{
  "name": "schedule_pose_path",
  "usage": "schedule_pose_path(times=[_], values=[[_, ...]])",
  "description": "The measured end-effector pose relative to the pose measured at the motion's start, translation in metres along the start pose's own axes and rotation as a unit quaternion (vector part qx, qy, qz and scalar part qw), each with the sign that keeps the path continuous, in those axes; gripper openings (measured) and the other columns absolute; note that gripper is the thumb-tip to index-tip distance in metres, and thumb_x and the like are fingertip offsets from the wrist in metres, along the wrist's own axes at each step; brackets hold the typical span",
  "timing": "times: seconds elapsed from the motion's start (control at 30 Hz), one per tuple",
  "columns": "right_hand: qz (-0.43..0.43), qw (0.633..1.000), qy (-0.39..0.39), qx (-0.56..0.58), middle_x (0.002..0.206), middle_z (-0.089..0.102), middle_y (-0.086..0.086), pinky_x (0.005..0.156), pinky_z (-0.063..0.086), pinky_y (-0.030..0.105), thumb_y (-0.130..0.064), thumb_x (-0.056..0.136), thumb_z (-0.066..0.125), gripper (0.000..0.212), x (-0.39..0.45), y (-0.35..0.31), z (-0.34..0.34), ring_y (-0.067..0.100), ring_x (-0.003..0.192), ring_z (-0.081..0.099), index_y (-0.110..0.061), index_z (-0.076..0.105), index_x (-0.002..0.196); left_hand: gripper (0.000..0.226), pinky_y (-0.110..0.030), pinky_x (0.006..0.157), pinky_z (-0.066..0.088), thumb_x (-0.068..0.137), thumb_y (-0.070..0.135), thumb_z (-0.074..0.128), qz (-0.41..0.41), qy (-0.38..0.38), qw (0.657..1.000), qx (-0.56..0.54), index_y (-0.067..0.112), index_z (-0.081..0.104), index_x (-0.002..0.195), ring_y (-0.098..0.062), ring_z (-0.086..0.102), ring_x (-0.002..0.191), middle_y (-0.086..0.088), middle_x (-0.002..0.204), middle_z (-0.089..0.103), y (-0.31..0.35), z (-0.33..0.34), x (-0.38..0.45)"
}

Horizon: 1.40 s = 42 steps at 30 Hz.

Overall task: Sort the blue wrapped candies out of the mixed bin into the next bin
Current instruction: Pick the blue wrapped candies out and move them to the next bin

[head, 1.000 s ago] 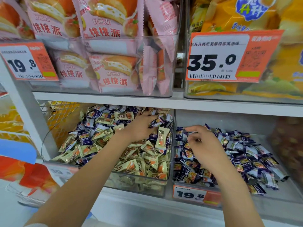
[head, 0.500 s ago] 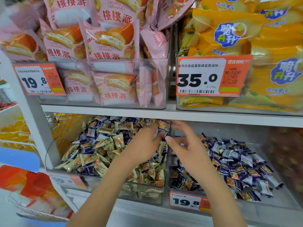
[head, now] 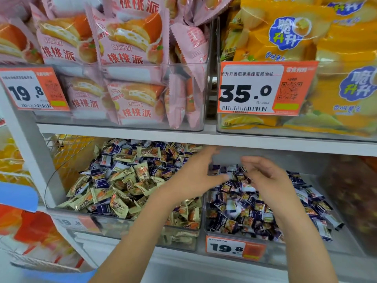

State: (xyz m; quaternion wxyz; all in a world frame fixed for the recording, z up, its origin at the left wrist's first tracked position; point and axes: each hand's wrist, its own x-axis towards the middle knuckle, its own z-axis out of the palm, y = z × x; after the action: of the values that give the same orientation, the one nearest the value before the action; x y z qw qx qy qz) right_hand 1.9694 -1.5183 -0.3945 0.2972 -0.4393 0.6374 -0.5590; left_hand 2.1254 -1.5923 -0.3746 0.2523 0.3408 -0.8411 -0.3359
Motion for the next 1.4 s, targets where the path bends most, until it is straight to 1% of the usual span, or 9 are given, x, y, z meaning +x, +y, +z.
schedule_pose_path(times=[0.17,0.27,0.37,0.57,0.7,0.83,1.0,1.27,1.4], values=[[0.024,0.999,0.033,-0.002,0.099,0.068,-0.004,0.071,0.049,0.019,-0.007,0.098,0.043,0.027,0.001,0.002,-0.005,0.008,0.075,0.069,-0.021,0.066,0.103,0.033,-0.005,0.077,0.042,0.089,0.0,0.054,-0.045,0.12,0.992,-0.006,0.027,0.061,0.106,-0.005,0.057,0.097,0.008,0.109,0.062,-0.044,-0.027,-0.015],[0.029,0.999,0.024,-0.023,0.097,0.068,-0.002,0.065,0.051,0.021,-0.006,0.098,0.042,0.027,-0.002,-0.002,-0.002,0.01,0.078,0.068,-0.017,0.065,0.105,0.033,-0.014,0.086,0.046,0.083,0.006,0.066,-0.118,-0.032,0.99,0.072,0.03,0.06,0.106,-0.005,0.057,0.098,0.008,0.108,0.061,-0.067,-0.038,-0.021],[0.033,0.998,0.011,-0.047,0.098,0.068,-0.002,0.079,0.051,0.042,-0.006,0.098,0.04,0.028,-0.005,-0.005,0.001,0.009,0.08,0.067,-0.017,0.064,0.106,0.063,-0.03,0.1,0.037,0.073,0.027,0.078,-0.146,-0.15,0.966,0.151,0.032,0.049,0.129,-0.011,0.04,0.122,0.008,0.132,0.042,-0.074,-0.032,-0.023],[0.024,0.997,0.006,-0.068,0.094,0.068,-0.005,0.075,0.053,0.039,-0.007,0.098,0.041,0.027,-0.003,-0.006,0.006,0.004,0.074,0.066,-0.019,0.064,0.104,0.078,-0.035,0.107,0.031,0.066,0.026,0.083,-0.134,-0.151,0.959,0.2,0.036,0.041,0.132,-0.019,0.031,0.129,0.001,0.14,0.031,-0.073,-0.033,-0.021],[0.013,0.997,-0.008,-0.071,0.094,0.068,-0.005,0.059,0.048,0.012,-0.006,0.097,0.041,0.028,-0.002,-0.003,0.006,0.005,0.075,0.066,-0.02,0.064,0.103,0.064,-0.027,0.095,0.038,0.073,0.016,0.078,-0.102,-0.153,0.962,0.2,0.031,0.05,0.129,-0.011,0.043,0.115,0.005,0.122,0.045,-0.069,-0.036,-0.025],[0.005,0.997,-0.03,-0.076,0.092,0.068,-0.006,0.054,0.044,0.006,-0.005,0.097,0.04,0.029,-0.002,-0.002,0.01,0.007,0.074,0.066,-0.022,0.063,0.101,0.061,-0.024,0.087,0.039,0.075,0.021,0.077,-0.099,-0.138,0.951,0.26,0.026,0.051,0.13,-0.019,0.05,0.112,-0.001,0.123,0.049,-0.068,-0.033,-0.018],[-0.004,0.995,-0.055,-0.088,0.095,0.068,-0.004,0.053,0.043,0.007,-0.004,0.097,0.041,0.03,-0.002,0.0,0.011,0.01,0.077,0.067,-0.025,0.063,0.1,0.049,-0.025,0.074,0.036,0.071,0.019,0.08,-0.136,-0.159,0.958,0.194,0.024,0.056,0.114,-0.014,0.047,0.1,0.003,0.111,0.048,-0.067,-0.037,-0.013],[-0.005,0.996,-0.053,-0.075,0.102,0.066,-0.004,0.058,0.047,0.011,-0.009,0.098,0.043,0.025,-0.002,0.0,0.018,0.008,0.077,0.067,-0.022,0.064,0.104,0.018,-0.036,0.085,0.048,0.074,0.019,0.078,-0.13,-0.123,0.98,0.085,0.025,0.061,0.077,-0.017,0.057,0.098,0.005,0.098,0.059,-0.067,-0.036,-0.015],[-0.008,0.995,-0.064,-0.074,0.1,0.067,-0.005,0.057,0.048,0.009,-0.008,0.097,0.044,0.025,-0.003,-0.002,0.023,0.004,0.075,0.066,-0.022,0.064,0.104,0.024,-0.028,0.077,0.044,0.073,0.015,0.079,-0.118,-0.092,0.985,0.09,0.029,0.062,0.082,-0.015,0.057,0.09,0.007,0.091,0.056,-0.064,-0.031,-0.013]])
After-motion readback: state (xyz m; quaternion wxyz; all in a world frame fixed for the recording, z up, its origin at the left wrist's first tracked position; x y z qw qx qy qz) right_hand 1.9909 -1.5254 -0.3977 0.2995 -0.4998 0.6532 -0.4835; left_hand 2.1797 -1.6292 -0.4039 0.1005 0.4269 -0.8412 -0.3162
